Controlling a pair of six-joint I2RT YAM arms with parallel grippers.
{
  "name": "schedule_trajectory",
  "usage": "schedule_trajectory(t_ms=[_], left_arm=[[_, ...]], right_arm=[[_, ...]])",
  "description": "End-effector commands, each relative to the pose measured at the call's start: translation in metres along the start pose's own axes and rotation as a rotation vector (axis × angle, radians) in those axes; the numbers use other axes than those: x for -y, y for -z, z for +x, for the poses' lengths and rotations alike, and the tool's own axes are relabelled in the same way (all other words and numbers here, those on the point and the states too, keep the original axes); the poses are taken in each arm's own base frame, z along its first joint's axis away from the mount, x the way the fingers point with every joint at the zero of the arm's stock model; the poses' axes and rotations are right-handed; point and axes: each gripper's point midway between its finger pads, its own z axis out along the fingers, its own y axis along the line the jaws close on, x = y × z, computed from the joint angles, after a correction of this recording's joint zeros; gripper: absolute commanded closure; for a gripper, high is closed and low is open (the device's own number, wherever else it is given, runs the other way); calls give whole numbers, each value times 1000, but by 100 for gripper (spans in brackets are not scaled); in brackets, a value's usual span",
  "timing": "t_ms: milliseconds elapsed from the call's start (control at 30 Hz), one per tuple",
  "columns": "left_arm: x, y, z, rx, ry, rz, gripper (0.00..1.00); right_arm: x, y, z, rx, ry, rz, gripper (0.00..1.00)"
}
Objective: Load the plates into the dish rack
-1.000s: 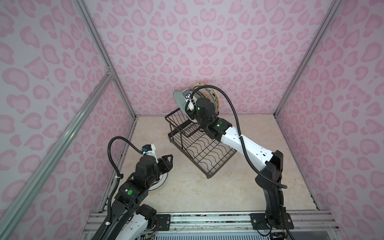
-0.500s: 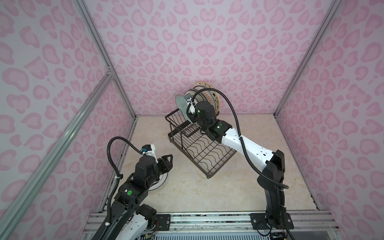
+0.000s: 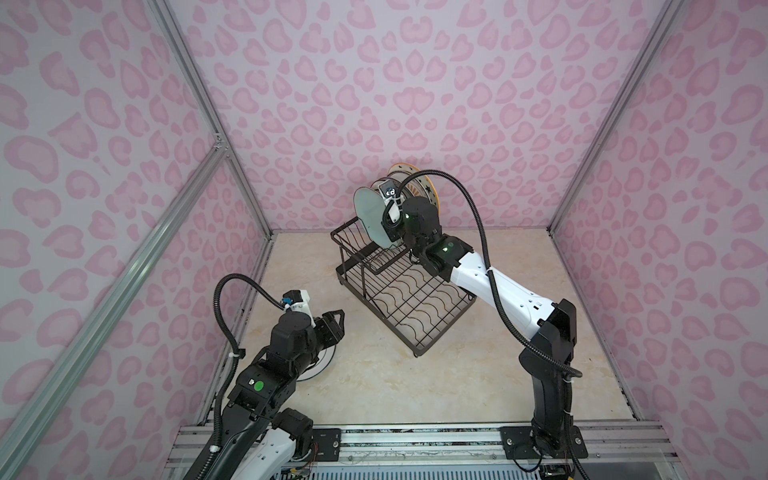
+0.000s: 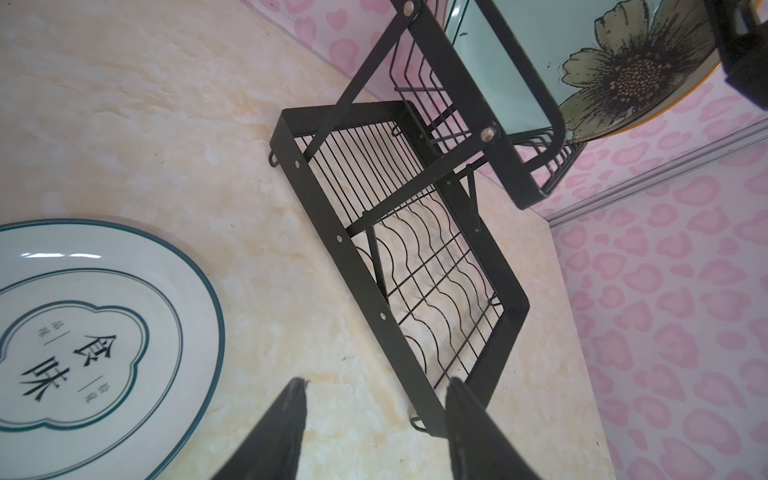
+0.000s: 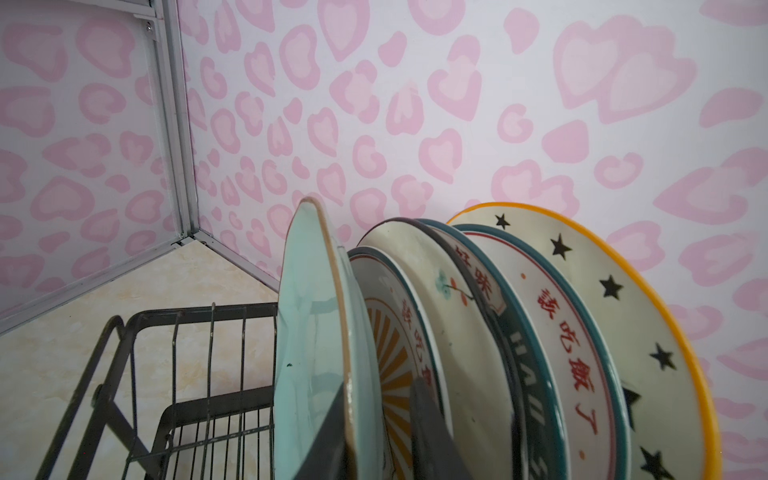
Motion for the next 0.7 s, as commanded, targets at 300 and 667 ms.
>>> schedule_trajectory(t_ms=[300, 667], left_arm=[[-19, 7, -1, 6, 19, -103, 43], [-33, 12, -1, -13, 16, -199, 43]], right_arm=[[26, 34, -33, 88, -78, 21, 64], [20, 92, -36, 74, -191, -166, 63]])
